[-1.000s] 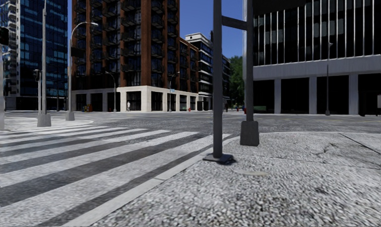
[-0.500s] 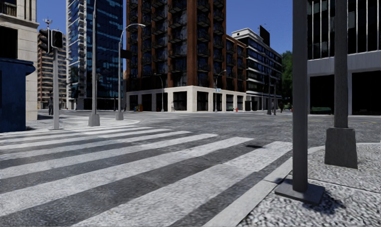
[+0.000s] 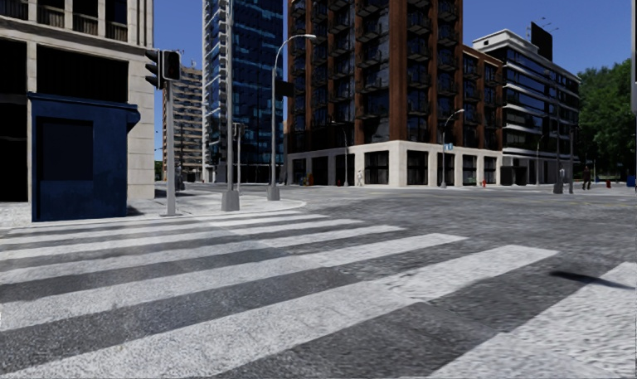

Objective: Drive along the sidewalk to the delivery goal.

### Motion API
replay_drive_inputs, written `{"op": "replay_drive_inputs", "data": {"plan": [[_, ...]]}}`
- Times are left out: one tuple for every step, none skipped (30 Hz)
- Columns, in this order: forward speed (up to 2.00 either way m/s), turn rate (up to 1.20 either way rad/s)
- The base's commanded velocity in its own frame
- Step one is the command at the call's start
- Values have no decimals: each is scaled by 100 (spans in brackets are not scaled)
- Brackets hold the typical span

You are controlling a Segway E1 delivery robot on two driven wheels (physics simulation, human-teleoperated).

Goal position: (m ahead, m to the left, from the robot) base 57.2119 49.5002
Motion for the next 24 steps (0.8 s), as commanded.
{"op": "replay_drive_inputs", "data": {"plan": [[167,59],[166,59],[166,59],[166,59],[165,59],[165,59],[165,59],[165,59],[165,59],[165,59],[165,50],[165,32],[165,23],[165,23],[165,18],[165,7],[162,3],[162,3],[159,1],[154,0],[150,0],[150,0],[146,0],[141,0]]}}
